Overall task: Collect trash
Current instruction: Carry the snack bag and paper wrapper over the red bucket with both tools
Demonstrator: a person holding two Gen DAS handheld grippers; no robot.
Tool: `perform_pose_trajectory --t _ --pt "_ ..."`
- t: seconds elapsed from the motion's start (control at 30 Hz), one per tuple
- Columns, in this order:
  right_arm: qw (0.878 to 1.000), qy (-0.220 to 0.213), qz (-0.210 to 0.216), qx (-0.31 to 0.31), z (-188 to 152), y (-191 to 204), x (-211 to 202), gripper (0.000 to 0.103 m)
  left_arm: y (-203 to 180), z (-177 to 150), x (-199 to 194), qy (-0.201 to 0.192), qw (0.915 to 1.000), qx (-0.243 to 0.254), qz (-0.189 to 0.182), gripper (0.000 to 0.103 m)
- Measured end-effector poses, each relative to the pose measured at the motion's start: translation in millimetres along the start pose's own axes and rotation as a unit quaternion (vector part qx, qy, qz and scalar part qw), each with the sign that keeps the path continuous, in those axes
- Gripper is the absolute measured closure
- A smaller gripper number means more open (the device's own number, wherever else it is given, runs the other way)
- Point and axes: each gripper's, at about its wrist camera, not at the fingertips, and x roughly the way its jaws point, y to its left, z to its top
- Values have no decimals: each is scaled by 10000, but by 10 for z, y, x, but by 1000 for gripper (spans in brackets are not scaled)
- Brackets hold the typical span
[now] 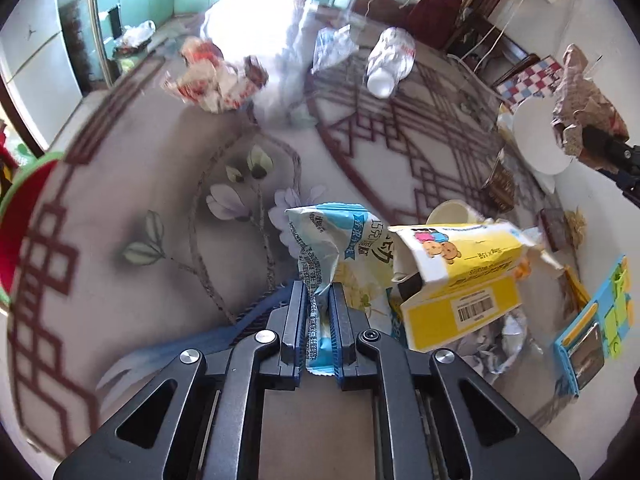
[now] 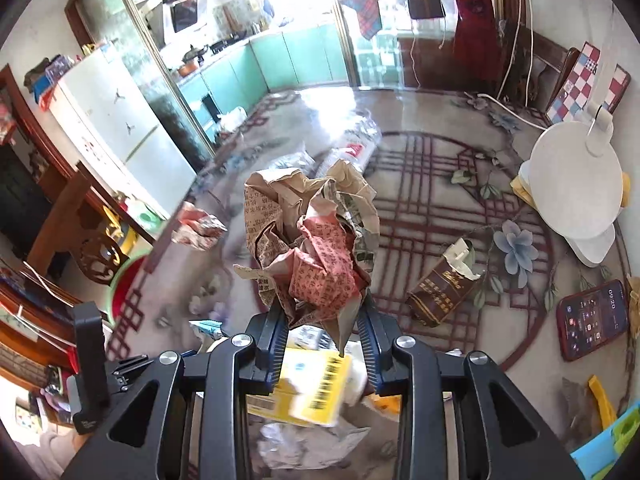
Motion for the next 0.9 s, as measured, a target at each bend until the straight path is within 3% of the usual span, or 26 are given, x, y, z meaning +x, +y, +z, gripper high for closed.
perform_pose_trajectory --t 0.23,0.47,0.9 --pt "9997 -217 89 48 43 303 -107 73 167 130 -537 -487 9985 55 243 93" --pt "9994 -318 89 88 84 604 -148 73 376 347 -927 -969 9952 -9 158 93" --pt "9985 -511 208 -35 252 1302 -139 72 891 693 -1230 -1314 9905 -195 354 92"
